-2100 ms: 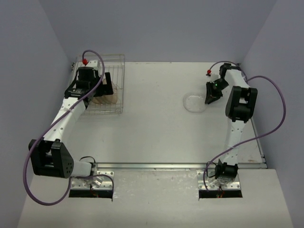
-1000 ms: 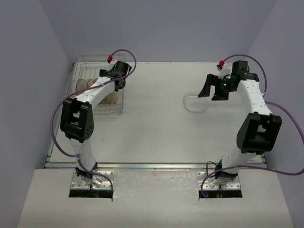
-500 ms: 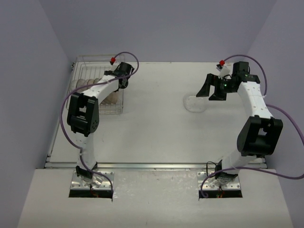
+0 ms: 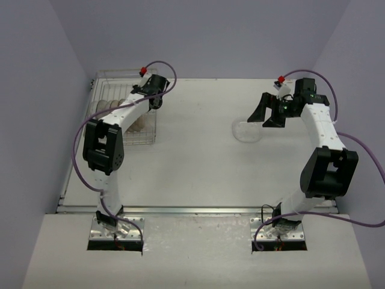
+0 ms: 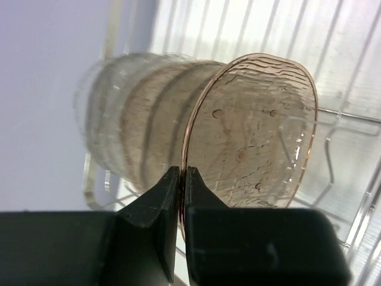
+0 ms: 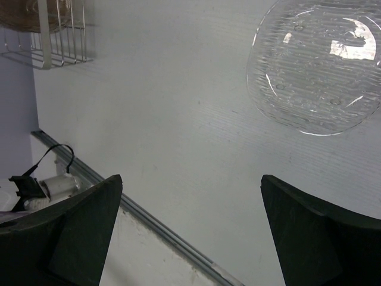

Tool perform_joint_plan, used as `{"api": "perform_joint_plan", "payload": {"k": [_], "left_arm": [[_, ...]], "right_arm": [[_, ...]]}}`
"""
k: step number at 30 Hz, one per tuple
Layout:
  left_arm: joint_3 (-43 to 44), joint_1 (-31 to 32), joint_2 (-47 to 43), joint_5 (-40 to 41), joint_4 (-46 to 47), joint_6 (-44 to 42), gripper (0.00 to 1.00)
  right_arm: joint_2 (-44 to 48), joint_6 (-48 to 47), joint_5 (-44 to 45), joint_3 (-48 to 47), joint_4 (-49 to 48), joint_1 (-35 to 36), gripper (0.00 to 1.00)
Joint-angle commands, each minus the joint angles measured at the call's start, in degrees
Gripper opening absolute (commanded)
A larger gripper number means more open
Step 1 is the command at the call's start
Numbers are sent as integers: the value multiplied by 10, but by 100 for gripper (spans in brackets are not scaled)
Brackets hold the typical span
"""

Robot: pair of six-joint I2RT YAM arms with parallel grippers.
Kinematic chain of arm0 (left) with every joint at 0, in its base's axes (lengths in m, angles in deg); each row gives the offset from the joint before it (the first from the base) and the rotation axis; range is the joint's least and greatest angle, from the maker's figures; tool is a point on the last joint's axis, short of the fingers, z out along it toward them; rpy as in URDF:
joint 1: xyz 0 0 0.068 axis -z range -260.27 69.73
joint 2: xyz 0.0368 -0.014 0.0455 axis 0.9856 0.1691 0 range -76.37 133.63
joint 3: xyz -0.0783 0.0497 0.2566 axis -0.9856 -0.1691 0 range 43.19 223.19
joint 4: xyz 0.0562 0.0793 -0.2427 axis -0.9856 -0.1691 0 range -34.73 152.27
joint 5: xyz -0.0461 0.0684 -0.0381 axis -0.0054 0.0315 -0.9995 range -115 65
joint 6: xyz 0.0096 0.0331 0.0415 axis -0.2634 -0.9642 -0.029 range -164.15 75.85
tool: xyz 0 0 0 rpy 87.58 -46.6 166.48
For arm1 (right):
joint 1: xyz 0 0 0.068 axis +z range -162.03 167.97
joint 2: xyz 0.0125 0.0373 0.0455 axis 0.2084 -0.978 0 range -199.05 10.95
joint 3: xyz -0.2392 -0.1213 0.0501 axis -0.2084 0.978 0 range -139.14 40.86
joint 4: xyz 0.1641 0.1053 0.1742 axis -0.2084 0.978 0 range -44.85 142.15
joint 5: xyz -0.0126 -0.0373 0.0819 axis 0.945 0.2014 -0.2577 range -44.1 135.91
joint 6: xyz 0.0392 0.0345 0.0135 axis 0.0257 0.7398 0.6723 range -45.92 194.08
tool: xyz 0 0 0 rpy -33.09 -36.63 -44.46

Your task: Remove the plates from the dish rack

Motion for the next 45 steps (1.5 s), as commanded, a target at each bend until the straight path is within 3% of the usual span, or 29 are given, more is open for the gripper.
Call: {"api": "perform_joint_plan", "payload": {"k": [1,7,11,12,14,16,19,22,29,34,42,45], "left_arm": [[16,8,-68,109,67,-93,0],[-5,29,-123,174,191,-226,0],[-4,41,-159,168,212,-226,0],[14,45,-167,136,156,-194,0],[77,48,-191,-1,10,-32,0],[83,46,-220,-144,-34,27,0],[48,46,-283,-246,-39,70,0],[15,45,-317,-348,-36,89,0],[-56,25,-363,-563,-32,145,0],[-76,-28,-366,-637,-21,171,0],[-134,-29,-372,-695,13,180,0],[-142,-28,-369,-699,24,185,0]], "right_arm": [[1,-3,-19,-21,-9,3,99],[6,-10,-19,-30,-3,3,99],[15,-3,-35,-33,-8,3,99],[20,3,-44,-31,-15,3,99],[51,50,-89,-5,-76,2,99],[79,103,-117,25,-138,4,99],[133,205,-132,72,-241,22,99],[157,239,-111,76,-261,50,99],[159,250,42,35,-266,241,93],[111,277,62,16,-272,288,87],[43,294,78,-11,-267,333,79],[11,338,47,-18,-287,337,75]]}}
